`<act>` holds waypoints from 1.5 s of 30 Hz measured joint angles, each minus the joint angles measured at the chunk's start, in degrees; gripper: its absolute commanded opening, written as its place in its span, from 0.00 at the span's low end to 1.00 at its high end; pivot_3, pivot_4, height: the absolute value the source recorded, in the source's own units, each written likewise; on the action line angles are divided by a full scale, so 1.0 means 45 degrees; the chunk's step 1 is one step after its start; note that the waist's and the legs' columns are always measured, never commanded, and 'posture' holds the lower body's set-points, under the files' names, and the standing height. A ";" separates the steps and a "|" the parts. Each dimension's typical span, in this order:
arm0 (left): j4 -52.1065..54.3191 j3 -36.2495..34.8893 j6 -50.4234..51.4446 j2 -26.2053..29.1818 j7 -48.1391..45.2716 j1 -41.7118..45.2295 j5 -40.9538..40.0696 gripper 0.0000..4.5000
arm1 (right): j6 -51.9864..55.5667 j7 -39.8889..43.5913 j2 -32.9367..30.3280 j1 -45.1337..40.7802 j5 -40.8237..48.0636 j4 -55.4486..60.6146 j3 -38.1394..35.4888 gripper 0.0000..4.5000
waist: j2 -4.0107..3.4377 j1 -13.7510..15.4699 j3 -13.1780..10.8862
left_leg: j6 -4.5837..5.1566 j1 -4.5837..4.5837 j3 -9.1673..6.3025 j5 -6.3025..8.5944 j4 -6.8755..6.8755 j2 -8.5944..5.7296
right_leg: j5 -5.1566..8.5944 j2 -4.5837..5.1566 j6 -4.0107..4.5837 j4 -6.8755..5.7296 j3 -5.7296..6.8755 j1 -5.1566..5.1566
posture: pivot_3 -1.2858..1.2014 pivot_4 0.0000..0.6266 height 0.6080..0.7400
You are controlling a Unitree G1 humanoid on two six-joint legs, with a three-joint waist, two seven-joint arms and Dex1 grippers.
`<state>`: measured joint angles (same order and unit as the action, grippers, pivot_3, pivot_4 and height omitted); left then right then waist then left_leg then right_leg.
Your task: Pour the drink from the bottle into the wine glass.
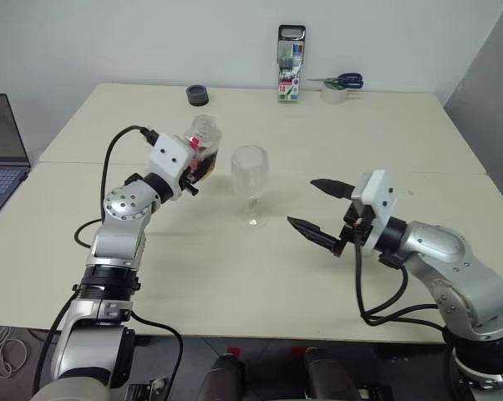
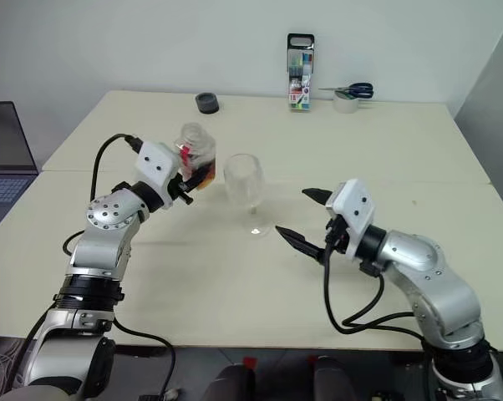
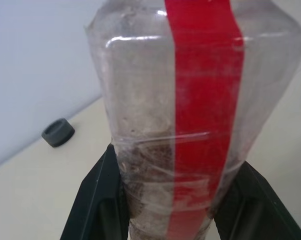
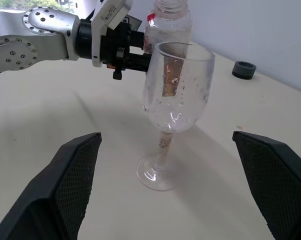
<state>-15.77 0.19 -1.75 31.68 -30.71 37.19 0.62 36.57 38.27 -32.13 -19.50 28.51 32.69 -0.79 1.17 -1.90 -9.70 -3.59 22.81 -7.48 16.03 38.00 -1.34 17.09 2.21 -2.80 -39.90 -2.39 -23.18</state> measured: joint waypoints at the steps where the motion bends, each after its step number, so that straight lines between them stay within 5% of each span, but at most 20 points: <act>1: -0.0072 0.0057 -0.0260 0.0072 0.0049 0.0143 0.0209 0.38 | 0.0000 0.0072 -0.0120 -0.0070 0.0076 -0.0102 -0.0152 1.00 | 0.0000 0.0000 0.0000 | 0.0006 -0.0001 0.0008 0.0004 0.0000 0.0000 | 0.0000 0.0000 0.0000 -0.0002 0.0001 0.0000 | 0.52 0.24 1.00; 20: -0.2521 0.1373 -0.4966 0.0726 0.1449 0.1954 0.3601 0.38 | -0.0181 0.0086 -0.0327 -0.0430 -0.0052 -0.0415 0.0005 1.00 | 0.0000 -0.0013 0.0000 | 0.0035 0.0003 0.0026 0.0020 0.0000 -0.0003 | 0.0000 0.0001 0.0000 -0.0004 0.0003 -0.0001 | 0.52 0.24 1.00; 45: -0.5815 0.2424 -0.8475 0.1925 0.3904 0.4049 0.6747 0.38 | -0.0140 -0.0262 0.0143 -0.0537 -0.0054 -0.0448 0.0221 1.00 | 0.0000 -0.0033 0.0000 | 0.0036 0.0006 0.0031 0.0020 0.0001 -0.0011 | 0.0000 0.0000 -0.0001 -0.0011 0.0009 -0.0004 | 0.52 0.24 1.00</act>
<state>-41.94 11.10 -39.89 40.35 -13.14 55.41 30.98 35.94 37.10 -31.49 -21.92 28.27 30.67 0.20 1.17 -2.04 -9.70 -3.43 22.83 -7.34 16.12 38.00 -1.39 17.10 2.21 -2.80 -39.95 -2.34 -23.20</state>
